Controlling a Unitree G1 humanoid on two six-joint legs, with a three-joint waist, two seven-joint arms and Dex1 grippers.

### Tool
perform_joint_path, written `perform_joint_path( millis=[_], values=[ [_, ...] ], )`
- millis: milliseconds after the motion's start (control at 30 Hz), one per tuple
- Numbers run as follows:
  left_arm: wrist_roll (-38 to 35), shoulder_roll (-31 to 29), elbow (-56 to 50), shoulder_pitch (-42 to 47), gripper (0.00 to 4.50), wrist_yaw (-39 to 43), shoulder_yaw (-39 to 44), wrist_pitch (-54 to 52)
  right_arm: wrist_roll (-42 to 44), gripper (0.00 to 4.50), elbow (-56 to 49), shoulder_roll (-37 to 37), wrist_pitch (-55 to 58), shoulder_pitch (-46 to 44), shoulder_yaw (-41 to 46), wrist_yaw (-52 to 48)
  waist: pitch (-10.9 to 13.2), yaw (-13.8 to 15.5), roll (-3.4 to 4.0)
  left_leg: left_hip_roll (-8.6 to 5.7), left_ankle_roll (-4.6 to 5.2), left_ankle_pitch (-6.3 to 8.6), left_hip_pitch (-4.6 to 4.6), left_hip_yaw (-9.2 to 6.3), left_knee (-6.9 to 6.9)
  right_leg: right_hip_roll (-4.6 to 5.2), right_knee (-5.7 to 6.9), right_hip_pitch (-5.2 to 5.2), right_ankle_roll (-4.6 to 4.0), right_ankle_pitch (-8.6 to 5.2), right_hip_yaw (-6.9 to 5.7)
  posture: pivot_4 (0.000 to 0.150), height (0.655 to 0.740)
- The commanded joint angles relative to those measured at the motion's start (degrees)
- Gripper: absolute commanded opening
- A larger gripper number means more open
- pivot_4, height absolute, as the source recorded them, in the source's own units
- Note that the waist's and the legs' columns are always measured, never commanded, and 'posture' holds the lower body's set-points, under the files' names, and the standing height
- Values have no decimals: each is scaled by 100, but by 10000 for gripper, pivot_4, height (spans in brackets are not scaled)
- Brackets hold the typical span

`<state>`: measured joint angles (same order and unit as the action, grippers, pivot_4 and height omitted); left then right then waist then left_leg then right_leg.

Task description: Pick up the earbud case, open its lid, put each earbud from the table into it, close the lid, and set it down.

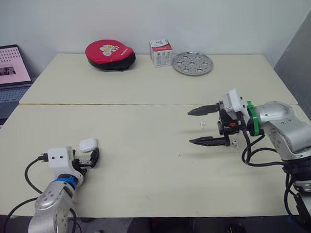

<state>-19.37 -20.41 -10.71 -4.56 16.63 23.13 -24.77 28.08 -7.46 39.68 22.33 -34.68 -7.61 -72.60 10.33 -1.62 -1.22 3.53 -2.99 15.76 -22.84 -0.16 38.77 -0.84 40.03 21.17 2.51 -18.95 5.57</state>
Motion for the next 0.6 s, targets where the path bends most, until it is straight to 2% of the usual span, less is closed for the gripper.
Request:
perform_joint_path(
  millis=[33, 300, 400, 533, 600],
  values=[
    [42, -52, 240, 148, 45000, 12, -190, -168, 39, 44766, -168, -19, 5, -70, 55, -41, -1, 4, 2, 0, 0, 0, 0, -1, 0, 0, 0, -1, 0, 0, -2, 1500, 7400],
    [81, -32, 329, 282, 45000, 0, -365, -456, 83, 44766, -234, 5, 51, -22, 85, -31, -13, 11, 22, -3, 0, 0, 0, -18, 0, 1, 0, -2, 0, 0, -3, 1500, 7400],
    [144, -73, 421, 325, 38949, 47, -400, -457, 108, 45000, -286, 26, 92, 15, 117, -15, -15, 12, 26, -6, 0, 0, 0, -35, 0, 3, 0, -4, 0, 0, -3, 1500, 7400],
    [233, -174, 613, 393, 28039, 118, -390, -404, 120, 45000, -355, 81, 116, 79, 151, -18, -18, 15, 32, -7, 0, 0, 0, -45, 0, 4, -2, -6, 0, 0, -7, 1500, 7400],
    [272, -249, 659, 376, 27871, 195, -412, -353, 122, 45000, -395, 141, 122, 132, 189, -21, -24, 17, 41, -7, 0, 0, 0, -48, 0, 4, -2, -9, 0, 0, -10, 1500, 7400]
  ],
)
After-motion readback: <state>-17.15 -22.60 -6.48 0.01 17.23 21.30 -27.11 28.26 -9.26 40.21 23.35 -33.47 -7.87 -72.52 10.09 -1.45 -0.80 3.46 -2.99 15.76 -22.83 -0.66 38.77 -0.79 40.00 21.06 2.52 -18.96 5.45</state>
